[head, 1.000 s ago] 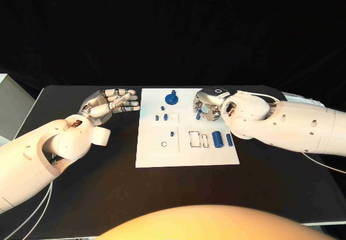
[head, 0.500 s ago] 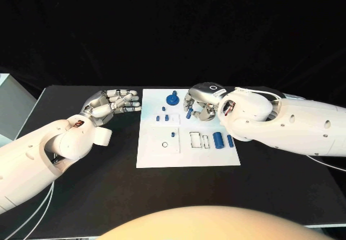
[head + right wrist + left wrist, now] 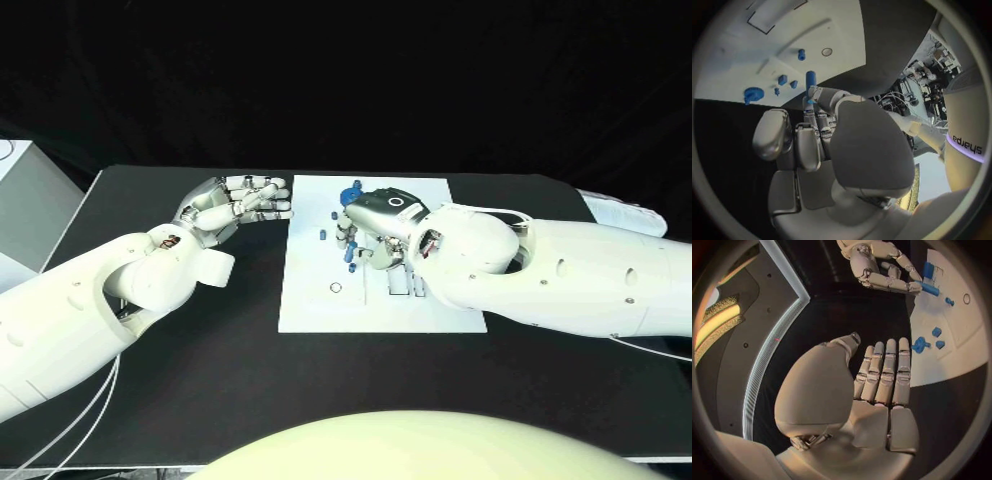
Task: Assemble the parts on the task board
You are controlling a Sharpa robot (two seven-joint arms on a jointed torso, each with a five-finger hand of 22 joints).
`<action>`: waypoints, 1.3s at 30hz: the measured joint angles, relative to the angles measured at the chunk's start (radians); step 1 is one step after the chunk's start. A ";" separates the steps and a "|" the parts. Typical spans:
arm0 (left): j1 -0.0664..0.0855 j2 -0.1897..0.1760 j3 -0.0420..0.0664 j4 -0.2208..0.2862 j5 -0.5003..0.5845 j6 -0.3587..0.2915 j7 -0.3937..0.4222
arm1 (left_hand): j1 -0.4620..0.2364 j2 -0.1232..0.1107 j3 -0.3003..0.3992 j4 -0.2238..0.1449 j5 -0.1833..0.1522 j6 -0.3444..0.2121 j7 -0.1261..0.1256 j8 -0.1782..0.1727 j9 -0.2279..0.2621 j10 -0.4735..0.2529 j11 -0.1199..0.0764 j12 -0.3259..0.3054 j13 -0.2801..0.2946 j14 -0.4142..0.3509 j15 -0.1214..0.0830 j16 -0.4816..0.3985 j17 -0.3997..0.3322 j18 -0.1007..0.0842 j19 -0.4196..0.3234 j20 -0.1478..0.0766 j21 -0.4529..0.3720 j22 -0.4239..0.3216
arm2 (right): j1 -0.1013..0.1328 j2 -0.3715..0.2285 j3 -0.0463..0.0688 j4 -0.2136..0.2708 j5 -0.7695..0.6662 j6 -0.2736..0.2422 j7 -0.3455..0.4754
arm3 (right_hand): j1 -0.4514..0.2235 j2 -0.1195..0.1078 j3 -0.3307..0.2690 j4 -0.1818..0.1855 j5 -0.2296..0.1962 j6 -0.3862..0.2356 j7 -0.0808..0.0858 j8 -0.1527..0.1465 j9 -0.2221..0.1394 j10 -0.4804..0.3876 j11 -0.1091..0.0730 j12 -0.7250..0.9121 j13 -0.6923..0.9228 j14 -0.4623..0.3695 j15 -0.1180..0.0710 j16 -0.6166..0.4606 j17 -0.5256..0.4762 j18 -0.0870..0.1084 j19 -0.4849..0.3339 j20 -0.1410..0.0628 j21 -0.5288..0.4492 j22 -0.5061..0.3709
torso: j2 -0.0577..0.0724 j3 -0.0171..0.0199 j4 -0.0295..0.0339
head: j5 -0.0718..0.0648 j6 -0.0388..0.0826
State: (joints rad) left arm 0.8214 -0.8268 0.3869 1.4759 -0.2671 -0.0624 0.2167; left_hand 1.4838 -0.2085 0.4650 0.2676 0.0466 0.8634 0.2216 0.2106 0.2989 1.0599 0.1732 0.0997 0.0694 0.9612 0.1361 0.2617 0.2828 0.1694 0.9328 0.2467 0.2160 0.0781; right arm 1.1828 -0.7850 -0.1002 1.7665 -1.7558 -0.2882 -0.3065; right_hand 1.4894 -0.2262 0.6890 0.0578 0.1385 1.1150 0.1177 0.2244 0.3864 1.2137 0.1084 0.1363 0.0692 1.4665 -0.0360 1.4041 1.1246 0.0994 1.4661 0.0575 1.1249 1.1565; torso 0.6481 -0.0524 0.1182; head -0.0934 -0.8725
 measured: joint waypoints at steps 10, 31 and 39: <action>0.000 0.001 0.000 0.000 0.000 0.001 0.000 | 0.000 0.000 -0.006 0.006 0.000 0.000 0.000 0.000 -0.002 0.000 0.000 0.000 0.000 0.000 0.000 -0.006 0.002 0.000 0.007 0.000 -0.005 -0.003 | -0.039 0.040 -0.009 -0.010 -0.042 -0.004 0.000 | -0.002 -0.002 0.005 -0.005 0.000 0.000 0.000 0.000 0.000 0.000 0.000 -0.004 0.000 0.000 0.000 0.000 -0.002 0.000 0.000 0.000 0.000 0.000 | 0.001 0.0002 0.0012 | 0.012 0.000; -0.013 0.000 0.000 0.000 0.000 0.002 0.000 | 0.000 0.000 -0.006 0.006 0.000 0.000 0.000 0.000 -0.002 0.000 0.000 0.000 0.000 0.000 0.000 -0.006 0.002 0.000 0.007 0.000 -0.005 -0.003 | -0.086 0.075 -0.016 -0.041 -0.132 -0.010 -0.012 | -0.018 -0.008 0.010 -0.009 0.008 0.000 0.000 0.000 0.001 0.000 0.000 -0.004 0.000 0.000 0.000 0.000 -0.003 0.000 0.000 0.000 0.000 0.000 | 0.001 0.0014 0.0006 | 0.025 0.000; -0.014 0.000 0.000 0.000 0.000 0.002 0.000 | 0.000 0.000 -0.006 0.006 0.000 0.000 0.000 0.000 -0.002 0.000 0.000 0.000 0.000 0.000 0.000 -0.006 0.002 0.000 0.007 0.000 -0.005 -0.003 | -0.098 0.083 -0.017 -0.051 -0.150 -0.012 -0.016 | -0.018 -0.008 0.010 -0.009 0.007 0.000 0.000 0.000 0.001 0.000 0.000 -0.004 0.000 0.000 0.000 0.000 -0.003 0.000 0.000 0.000 0.000 0.000 | 0.001 0.0004 0.0003 | 0.028 0.000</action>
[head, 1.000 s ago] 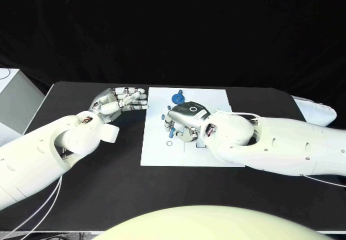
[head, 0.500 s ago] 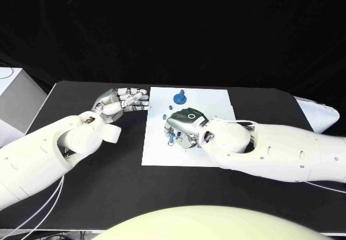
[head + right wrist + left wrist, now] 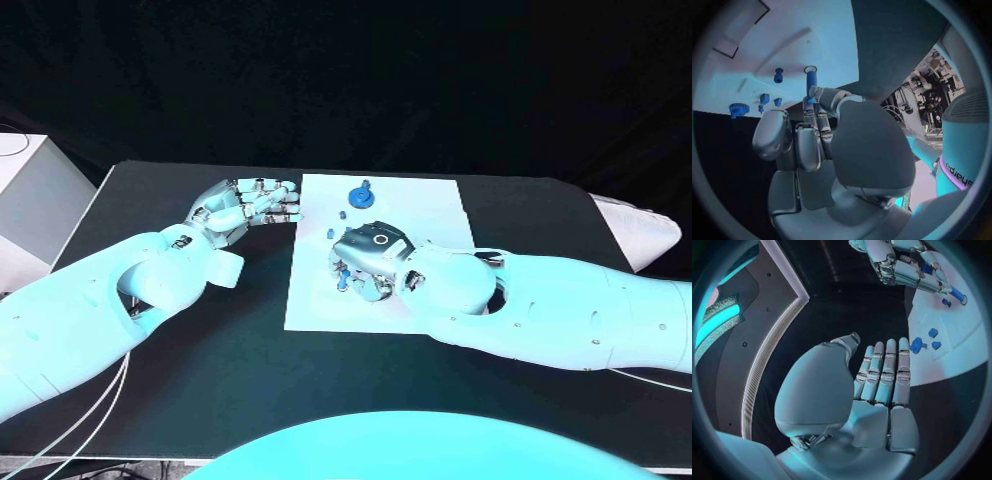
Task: Assemble the parts on the task board
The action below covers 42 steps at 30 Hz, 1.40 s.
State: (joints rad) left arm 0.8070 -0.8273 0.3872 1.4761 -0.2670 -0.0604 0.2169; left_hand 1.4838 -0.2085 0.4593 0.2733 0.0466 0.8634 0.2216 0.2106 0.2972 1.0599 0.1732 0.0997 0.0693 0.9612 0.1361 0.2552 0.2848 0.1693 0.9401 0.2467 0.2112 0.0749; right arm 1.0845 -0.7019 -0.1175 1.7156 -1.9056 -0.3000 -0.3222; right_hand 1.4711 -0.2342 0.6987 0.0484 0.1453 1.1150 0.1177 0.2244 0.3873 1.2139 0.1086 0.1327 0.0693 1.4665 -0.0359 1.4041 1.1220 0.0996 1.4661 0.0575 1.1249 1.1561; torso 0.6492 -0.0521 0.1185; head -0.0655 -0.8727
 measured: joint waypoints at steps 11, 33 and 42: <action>-0.001 0.000 0.000 0.000 0.000 0.000 0.000 | 0.000 0.000 0.000 0.000 0.000 0.000 0.000 0.000 0.000 0.000 0.000 0.000 0.000 0.000 0.000 0.000 0.000 0.000 0.000 0.000 0.000 0.000 | -0.005 0.012 -0.001 -0.023 -0.011 0.000 -0.002 | 0.000 0.000 0.000 0.000 0.003 0.000 0.000 0.000 0.002 0.000 0.000 0.000 0.000 0.000 0.000 0.000 0.000 0.000 0.000 0.000 0.000 0.000 | 0.000 -0.0006 0.0003 | 0.001 0.000; -0.001 0.000 0.000 0.000 0.000 0.001 0.000 | 0.000 0.000 0.000 0.000 0.000 0.000 0.000 0.000 0.000 0.000 0.000 0.000 0.000 0.000 0.000 0.000 0.000 0.000 0.000 0.000 0.000 0.000 | -0.012 0.020 -0.001 -0.028 -0.018 -0.006 -0.001 | 0.001 -0.001 0.000 0.000 0.005 0.000 0.000 0.000 0.002 0.000 0.000 0.000 0.000 0.000 0.000 0.000 0.000 0.000 0.000 0.000 0.000 0.001 | -0.001 0.0006 -0.0008 | 0.001 0.000; -0.002 0.000 0.000 0.000 0.000 0.001 -0.001 | 0.000 0.000 0.000 0.000 0.000 0.000 0.000 0.000 0.000 0.000 0.000 0.000 0.000 0.000 0.000 0.000 0.000 0.000 0.000 0.000 0.000 0.000 | -0.016 0.017 -0.002 -0.020 -0.022 -0.008 -0.005 | 0.002 -0.002 0.000 0.001 0.003 0.000 0.000 0.000 0.002 0.000 0.000 0.000 0.000 0.000 0.000 0.000 0.000 0.000 0.000 0.000 0.000 0.001 | -0.001 0.0000 0.0002 | 0.002 0.000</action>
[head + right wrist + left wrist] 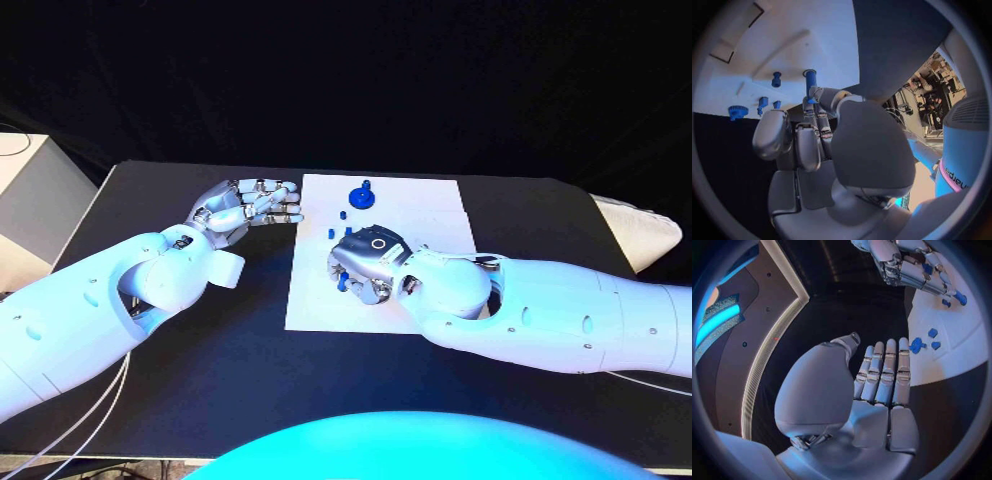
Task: Assemble the parts on the task board
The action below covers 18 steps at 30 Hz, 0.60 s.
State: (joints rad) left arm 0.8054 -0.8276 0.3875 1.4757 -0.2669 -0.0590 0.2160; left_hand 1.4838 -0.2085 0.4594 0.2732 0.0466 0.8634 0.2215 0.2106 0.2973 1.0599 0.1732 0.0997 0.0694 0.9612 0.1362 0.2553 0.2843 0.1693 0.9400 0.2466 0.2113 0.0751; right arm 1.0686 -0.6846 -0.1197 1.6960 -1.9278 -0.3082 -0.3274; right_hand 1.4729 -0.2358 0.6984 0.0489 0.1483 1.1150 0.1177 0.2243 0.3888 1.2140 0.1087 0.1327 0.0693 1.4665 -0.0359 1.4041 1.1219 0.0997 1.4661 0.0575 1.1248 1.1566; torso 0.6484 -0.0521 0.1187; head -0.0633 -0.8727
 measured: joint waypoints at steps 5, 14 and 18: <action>0.000 0.000 0.000 0.000 0.000 0.001 0.000 | 0.000 0.000 0.000 0.000 0.000 0.000 0.000 0.000 0.000 0.000 0.000 0.000 0.000 0.000 0.000 0.000 0.001 0.000 0.000 0.000 0.000 0.000 | -0.002 -0.001 -0.001 0.004 -0.008 -0.006 -0.008 | 0.000 0.000 0.005 -0.005 -0.001 0.000 0.000 0.000 0.001 0.000 0.000 0.000 0.000 0.000 0.000 0.000 0.000 0.000 0.000 0.000 0.000 0.002 | 0.000 -0.0001 0.0004 | 0.001 0.000; 0.000 0.000 0.000 -0.001 0.000 0.002 0.000 | 0.000 0.000 -0.004 0.004 0.000 0.000 0.000 0.000 -0.002 0.000 0.000 0.005 0.000 0.004 -0.004 -0.004 0.004 0.000 0.000 0.000 -0.007 -0.003 | -0.004 -0.002 -0.002 0.005 -0.022 -0.011 -0.020 | -0.001 0.001 0.005 -0.005 0.003 0.000 0.000 0.000 0.001 0.000 0.000 -0.002 0.000 0.000 0.000 0.000 0.001 0.000 0.000 0.000 0.000 0.003 | 0.000 0.0005 -0.0005 | 0.002 0.000; 0.000 0.000 0.000 -0.001 0.000 0.003 -0.001 | 0.000 0.000 -0.004 0.004 0.000 0.000 0.000 0.000 -0.002 0.000 0.000 0.005 0.000 0.004 -0.004 -0.004 0.004 0.000 0.000 0.000 -0.007 -0.003 | -0.004 -0.003 -0.002 0.004 -0.026 -0.011 -0.024 | -0.002 0.001 0.005 -0.005 0.003 0.000 0.000 0.000 0.001 0.000 0.000 -0.004 0.000 0.000 0.000 0.000 0.001 0.000 0.000 0.000 0.000 0.003 | 0.000 0.0007 -0.0010 | 0.002 0.000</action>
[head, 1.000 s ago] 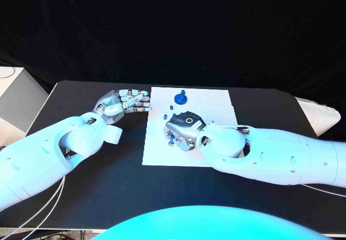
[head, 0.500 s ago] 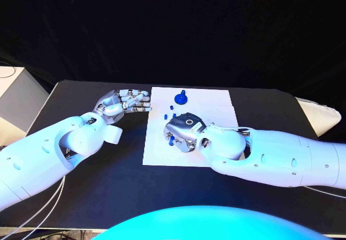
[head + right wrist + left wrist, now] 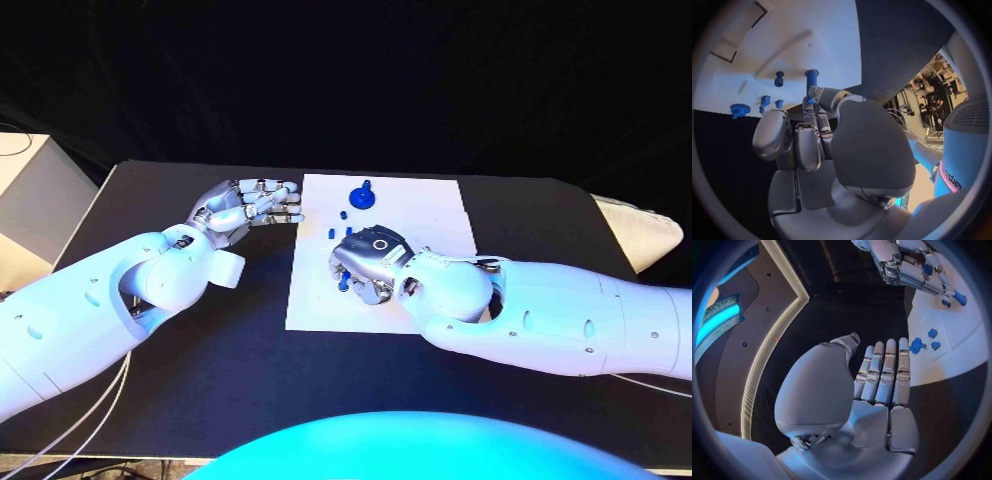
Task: Assemble the parts on the task board
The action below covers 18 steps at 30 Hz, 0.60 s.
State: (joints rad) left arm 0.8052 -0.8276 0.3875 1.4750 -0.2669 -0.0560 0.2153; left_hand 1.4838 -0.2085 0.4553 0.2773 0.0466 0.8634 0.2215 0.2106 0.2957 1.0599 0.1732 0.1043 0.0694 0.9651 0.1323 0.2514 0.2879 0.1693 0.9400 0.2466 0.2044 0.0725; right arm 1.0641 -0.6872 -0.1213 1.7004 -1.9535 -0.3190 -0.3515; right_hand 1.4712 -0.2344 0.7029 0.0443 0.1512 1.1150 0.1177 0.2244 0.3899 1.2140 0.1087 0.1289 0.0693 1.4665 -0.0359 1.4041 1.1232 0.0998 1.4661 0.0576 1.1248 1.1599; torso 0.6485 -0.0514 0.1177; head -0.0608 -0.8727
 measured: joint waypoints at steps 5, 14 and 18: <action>0.000 0.000 0.000 0.000 0.000 0.001 0.000 | 0.000 0.000 0.000 0.000 0.000 0.000 0.000 0.000 0.000 0.000 0.000 0.000 0.000 0.000 0.000 0.000 0.000 0.000 0.000 0.000 0.000 0.000 | 0.000 0.001 0.000 -0.003 -0.003 0.001 -0.001 | 0.000 0.000 0.000 0.000 0.000 0.000 0.000 0.000 0.000 0.000 0.000 -0.002 0.000 0.000 0.000 0.000 0.000 0.000 0.000 0.000 0.000 0.000 | 0.000 0.0000 -0.0002 | -0.001 0.000; 0.000 0.001 0.000 -0.001 0.000 0.002 -0.001 | 0.000 0.000 0.000 0.000 0.000 0.000 0.000 0.000 0.000 0.000 0.000 0.000 0.000 0.000 0.000 0.000 0.000 0.000 0.000 0.000 0.000 0.000 | -0.013 0.019 -0.001 -0.025 -0.005 0.002 -0.001 | -0.003 0.003 0.000 0.000 -0.001 0.000 0.000 0.000 0.000 0.000 0.000 -0.002 0.000 0.000 0.000 0.000 0.001 0.000 0.000 0.000 0.000 0.000 | 0.001 0.0003 0.0013 | -0.001 0.000; -0.001 0.001 0.000 -0.002 0.000 0.003 -0.001 | 0.000 0.000 0.000 0.000 0.000 0.000 0.000 0.000 0.000 0.000 0.000 0.000 0.000 0.000 0.000 0.000 0.000 0.000 0.000 0.000 0.000 0.000 | -0.017 0.023 0.000 -0.031 -0.006 -0.003 0.001 | -0.009 -0.002 0.000 0.000 -0.001 0.000 0.000 0.000 0.001 0.000 0.000 -0.002 0.000 0.000 0.000 0.000 0.000 0.000 0.000 0.000 0.000 0.000 | 0.001 0.0000 0.0021 | 0.001 0.000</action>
State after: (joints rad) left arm 0.8046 -0.8270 0.3875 1.4733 -0.2669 -0.0533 0.2144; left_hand 1.4838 -0.2085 0.4553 0.2773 0.0466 0.8634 0.2215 0.2106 0.2958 1.0599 0.1732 0.1043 0.0693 0.9650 0.1323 0.2514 0.2877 0.1693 0.9400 0.2466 0.2044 0.0726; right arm 1.0468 -0.6644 -0.1214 1.6691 -1.9598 -0.3219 -0.3510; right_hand 1.4619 -0.2360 0.7027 0.0439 0.1503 1.1150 0.1177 0.2244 0.3905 1.2141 0.1087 0.1268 0.0693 1.4665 -0.0358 1.4041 1.1230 0.0998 1.4661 0.0575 1.1248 1.1600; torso 0.6492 -0.0514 0.1198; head -0.0601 -0.8727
